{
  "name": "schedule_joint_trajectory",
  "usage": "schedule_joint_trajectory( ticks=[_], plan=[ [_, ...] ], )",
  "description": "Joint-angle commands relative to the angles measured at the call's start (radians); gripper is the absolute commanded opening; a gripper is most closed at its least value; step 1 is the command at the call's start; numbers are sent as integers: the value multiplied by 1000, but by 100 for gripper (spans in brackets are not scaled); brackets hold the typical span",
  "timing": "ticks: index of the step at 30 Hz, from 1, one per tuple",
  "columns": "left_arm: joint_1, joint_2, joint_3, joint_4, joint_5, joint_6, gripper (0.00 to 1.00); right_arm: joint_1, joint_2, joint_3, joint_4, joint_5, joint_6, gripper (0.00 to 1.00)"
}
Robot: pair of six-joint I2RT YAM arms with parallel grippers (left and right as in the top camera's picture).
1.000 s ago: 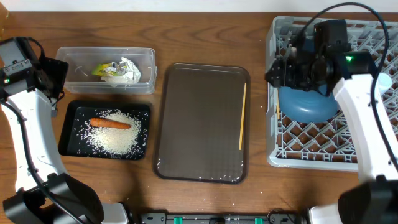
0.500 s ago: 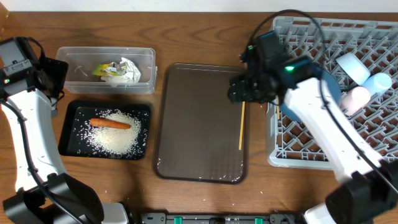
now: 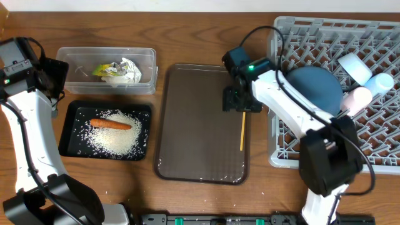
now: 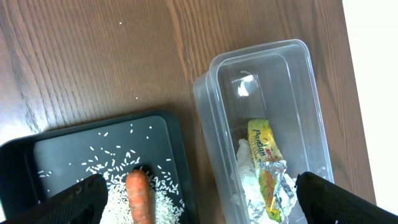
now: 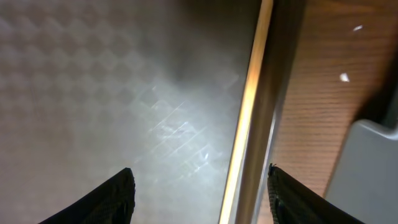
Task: Sort waste into correct bins and load items into the dishwasher rack
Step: 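Return the right gripper to the second chopstick on the tray, then grasp the second wooden chopstick with the right gripper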
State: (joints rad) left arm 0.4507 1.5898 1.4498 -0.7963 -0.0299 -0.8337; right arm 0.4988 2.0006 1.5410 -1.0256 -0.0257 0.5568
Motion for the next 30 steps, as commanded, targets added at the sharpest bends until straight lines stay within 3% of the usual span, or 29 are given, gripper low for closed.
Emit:
schedule_joint_trajectory(
  ticks=[1, 19, 22, 27, 30],
  plan=[
    [4, -2, 11, -1, -8, 10, 99, 2, 52, -1, 6, 8, 27, 65],
    [4, -2, 11, 0, -8, 9, 99, 7, 129, -36, 48, -8, 42, 61],
    [4, -2, 11, 0, -8, 10, 99, 8, 129, -63, 72, -8, 42, 46],
    [4, -2, 11, 0, -8, 9, 98, 18, 128, -73, 80, -9, 60, 1],
    [4, -2, 11, 0, -8, 10, 98, 25, 120, -65, 82, -11, 59, 1]
  ],
)
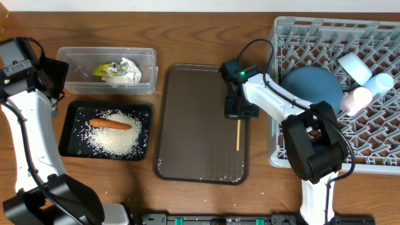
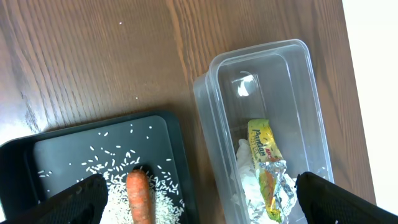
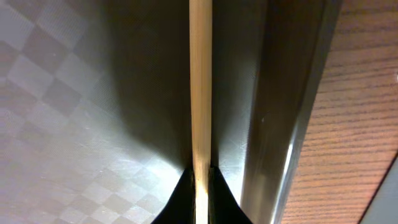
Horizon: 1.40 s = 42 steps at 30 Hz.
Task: Sort waste into correct bins and load items into the dishwasher rack
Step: 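Grasp the second wooden chopstick with the right gripper, then carry the chopstick into the rack and release it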
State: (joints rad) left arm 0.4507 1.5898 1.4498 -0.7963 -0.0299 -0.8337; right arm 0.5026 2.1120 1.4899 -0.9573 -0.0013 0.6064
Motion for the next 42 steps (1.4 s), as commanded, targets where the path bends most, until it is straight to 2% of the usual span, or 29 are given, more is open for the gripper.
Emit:
schedule_joint_trajectory(
  ticks=[1, 9, 13, 18, 26, 34, 42],
  plan=[
    [4, -2, 11, 0, -8, 9, 98, 21, 4, -4, 10, -42, -2, 1],
    [4, -2, 11, 0, -8, 10, 99, -72, -109, 178, -91, -131, -177, 1],
    [4, -2, 11, 0, -8, 9, 98, -189, -182, 298, -161, -162, -280, 1],
    [4, -2, 11, 0, -8, 10, 98, -356, -224, 421, -189, -302, -422, 1],
    [4, -2, 11, 0, -8, 10, 99, -521, -193, 431, -163, -303, -463, 1],
    [4, -2, 11, 0, -8, 10, 98, -522, -110, 431, -96, -299, -465, 1],
    [4, -2, 11, 0, -8, 10, 98, -521, -55, 431, -128, -322, -455, 2]
  ],
)
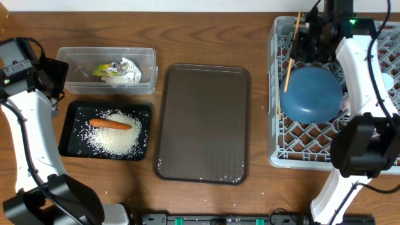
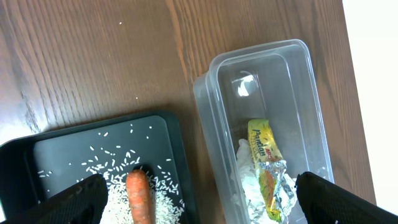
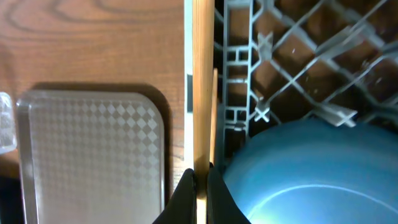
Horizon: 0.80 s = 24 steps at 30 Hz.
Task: Sort waste into correct bins and load items into the dishwasher rack
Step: 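Carry the chopstick into the rack and release it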
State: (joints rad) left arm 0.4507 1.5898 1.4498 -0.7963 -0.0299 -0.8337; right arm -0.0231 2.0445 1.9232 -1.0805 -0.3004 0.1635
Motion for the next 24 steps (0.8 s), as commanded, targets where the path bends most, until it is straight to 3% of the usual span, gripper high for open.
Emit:
schedule_joint_trajectory(
  ticks=[1, 7, 16, 24],
  plan=[
    [4, -2, 11, 0, -8, 10, 98, 5, 14, -3, -10, -23, -11, 3],
    [4, -2, 11, 0, -8, 10, 99, 18, 14, -3, -35, -22, -11, 24],
    [4, -2, 11, 0, -8, 10, 99, 19, -2, 2, -97, -24, -1, 29],
    [4, -2, 11, 0, -8, 9, 99, 19, -183, 2, -191, -65, 0, 49]
  ],
)
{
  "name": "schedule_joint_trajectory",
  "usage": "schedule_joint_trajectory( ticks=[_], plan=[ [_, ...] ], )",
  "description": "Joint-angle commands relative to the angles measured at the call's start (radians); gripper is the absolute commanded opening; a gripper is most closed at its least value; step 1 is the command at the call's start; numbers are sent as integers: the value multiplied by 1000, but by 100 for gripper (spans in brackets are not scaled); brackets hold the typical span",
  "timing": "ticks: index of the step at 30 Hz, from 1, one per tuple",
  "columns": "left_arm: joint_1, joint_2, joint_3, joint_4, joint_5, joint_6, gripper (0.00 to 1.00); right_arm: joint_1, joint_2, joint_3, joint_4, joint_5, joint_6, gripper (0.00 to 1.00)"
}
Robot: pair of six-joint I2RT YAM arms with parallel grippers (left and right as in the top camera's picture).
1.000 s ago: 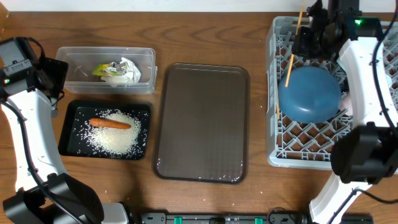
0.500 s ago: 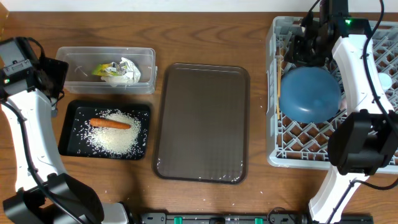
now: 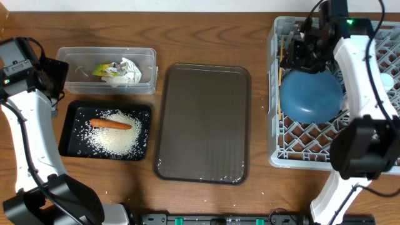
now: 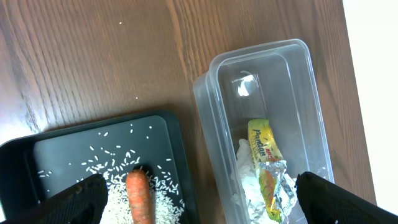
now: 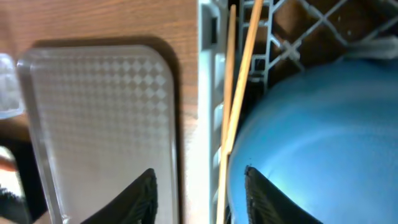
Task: Sort waste into correct bins and load items into the dishwasher rack
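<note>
Two wooden chopsticks (image 5: 246, 68) lie along the left edge of the grey dishwasher rack (image 3: 369, 159), squeezed against the upturned blue bowl (image 3: 311, 94). My right gripper (image 5: 199, 169) hovers open just above them, over the rack's left wall (image 5: 208, 93), holding nothing; in the overhead view the right gripper (image 3: 299, 55) sits at the rack's upper left. My left gripper (image 4: 200, 180) hangs open over the two bins. The carrot (image 4: 139, 196) lies in rice in the black bin (image 3: 70, 134). Wrappers (image 4: 267, 171) lie in the clear bin (image 3: 75, 57).
A brown serving tray (image 3: 203, 122) lies bare between the bins and the rack. Cups (image 3: 389, 80) stand at the rack's right side, partly behind my right arm. Loose rice grains dot the table near the front left.
My right gripper has opened and let the chopstick go; it now lies in the rack's left edge beside another one. The gripper sits slightly lower. The left arm has not moved.
My right gripper stood open over a chopstick at the tray's right edge, then was shut on it there. Later it held the stick upright over the rack's upper left. Now the stick rests in the rack and the tray is bare.
</note>
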State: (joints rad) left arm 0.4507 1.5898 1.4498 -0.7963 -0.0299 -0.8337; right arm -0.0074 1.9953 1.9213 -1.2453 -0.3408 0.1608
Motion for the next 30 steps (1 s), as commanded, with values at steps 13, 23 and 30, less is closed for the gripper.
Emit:
schedule_joint_trajectory(
  ticks=[13, 23, 30],
  plan=[
    [4, -2, 11, 0, -8, 10, 99, 100, -532, -87, -260, 300, 97, 50],
    [4, -2, 11, 0, -8, 9, 98, 153, -883, -485, -132, 352, 161, 99],
    [4, -2, 11, 0, -8, 10, 98, 153, -940, -591, -162, 352, 160, 99]
  ],
)
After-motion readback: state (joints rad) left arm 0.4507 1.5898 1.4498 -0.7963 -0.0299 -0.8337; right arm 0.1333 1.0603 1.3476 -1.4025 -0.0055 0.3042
